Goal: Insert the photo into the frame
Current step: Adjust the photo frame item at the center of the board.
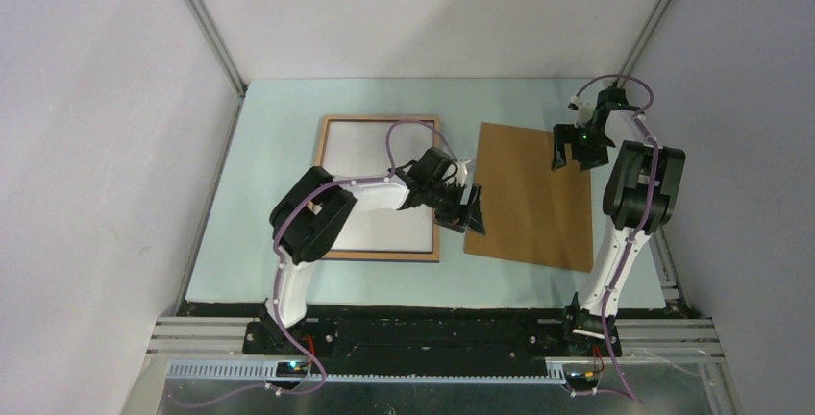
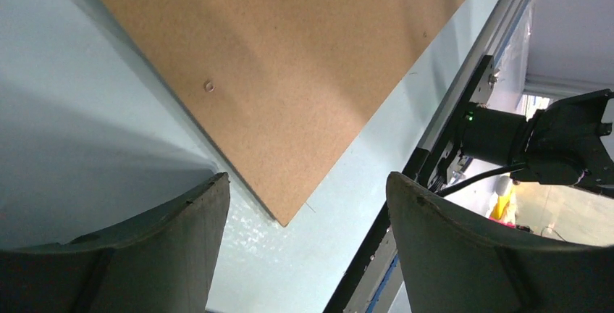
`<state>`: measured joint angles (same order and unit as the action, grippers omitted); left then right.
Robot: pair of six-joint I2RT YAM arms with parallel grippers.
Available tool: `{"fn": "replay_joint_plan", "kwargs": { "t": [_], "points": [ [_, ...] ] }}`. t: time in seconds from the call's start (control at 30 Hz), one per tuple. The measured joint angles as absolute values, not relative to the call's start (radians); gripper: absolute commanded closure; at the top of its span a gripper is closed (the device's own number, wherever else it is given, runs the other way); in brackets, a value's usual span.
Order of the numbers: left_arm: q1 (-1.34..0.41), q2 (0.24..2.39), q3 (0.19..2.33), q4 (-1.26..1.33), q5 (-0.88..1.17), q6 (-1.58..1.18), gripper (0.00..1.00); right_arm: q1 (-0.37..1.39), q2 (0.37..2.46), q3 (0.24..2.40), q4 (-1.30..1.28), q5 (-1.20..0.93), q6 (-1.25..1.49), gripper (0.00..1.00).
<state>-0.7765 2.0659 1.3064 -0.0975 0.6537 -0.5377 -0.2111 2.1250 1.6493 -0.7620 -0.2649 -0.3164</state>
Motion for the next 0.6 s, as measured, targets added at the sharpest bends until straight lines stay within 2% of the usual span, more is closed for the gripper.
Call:
{"fn": "replay_joint_plan", "kwargs": {
  "t": [0.3, 0.6],
  "points": [
    [-0.777, 1.992, 1.273, -0.102, 0.514, -0.567, 0.14, -0.357, 2.042, 1.554, -0.76, -0.268, -0.306, 0.06],
    [-0.752, 2.037, 1.452, -0.144, 0.436, -0.541, 0.14, -0.424, 2.016, 1.497, -0.76, -0.292, -0.315, 0.09]
  ]
}}
